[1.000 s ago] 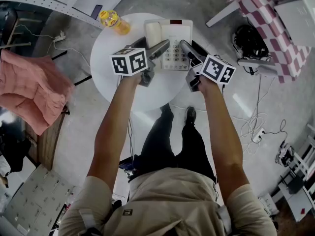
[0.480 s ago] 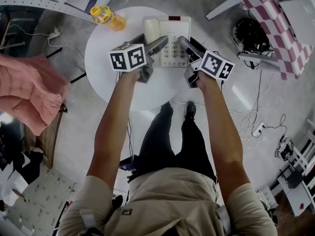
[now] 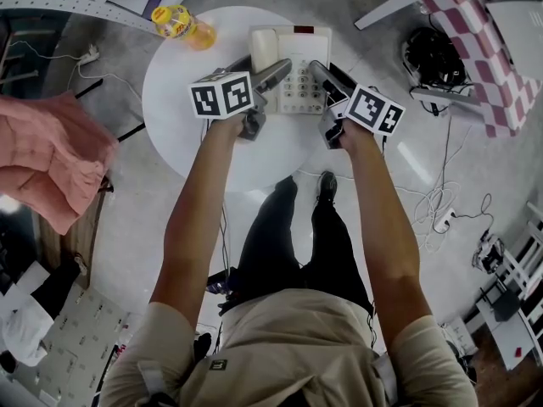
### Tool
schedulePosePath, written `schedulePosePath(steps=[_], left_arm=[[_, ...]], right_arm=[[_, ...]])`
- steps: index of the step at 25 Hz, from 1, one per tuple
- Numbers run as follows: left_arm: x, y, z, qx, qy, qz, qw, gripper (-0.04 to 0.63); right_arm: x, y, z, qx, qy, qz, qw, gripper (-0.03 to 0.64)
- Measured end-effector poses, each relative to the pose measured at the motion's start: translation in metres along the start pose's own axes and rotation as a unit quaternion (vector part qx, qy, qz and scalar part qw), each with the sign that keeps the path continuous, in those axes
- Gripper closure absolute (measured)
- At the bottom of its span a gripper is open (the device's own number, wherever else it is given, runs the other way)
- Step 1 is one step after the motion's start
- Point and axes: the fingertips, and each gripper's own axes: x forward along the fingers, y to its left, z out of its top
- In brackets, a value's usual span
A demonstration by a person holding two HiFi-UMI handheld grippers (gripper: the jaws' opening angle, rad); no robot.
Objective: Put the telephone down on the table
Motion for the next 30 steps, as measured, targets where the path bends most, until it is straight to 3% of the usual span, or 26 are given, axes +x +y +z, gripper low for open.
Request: schedulePosePath(steps=[8,12,19,30], left_arm=[[0.001,0.008,0.004,-0.003,-0.010,0.006,0.9999,0.212],[0.006,0.008,-0.005,-0.023,-0.009,-0.009,0.9997,0.212],[0.007,0.014,-0.005,0.020,-0.018,0.011,0.9996,0.212],[-0.013,0.002,0.019,0.029,-0.056,0.000,0.9980,0.212]], right_arm=[[0.006,-0.015,-0.005,0.010,0.006,-0.009,1.000,0.422],[0.008,-0.017,-0.006,0.004,0.009,-0.013,1.000,0.420],[0.012,-0.021,-0.008,-0.046,0.027,-0.037,0.998,0.433],[0.005,-0.012,0.001,-0.128,0.046,-0.064,0.989,0.443]])
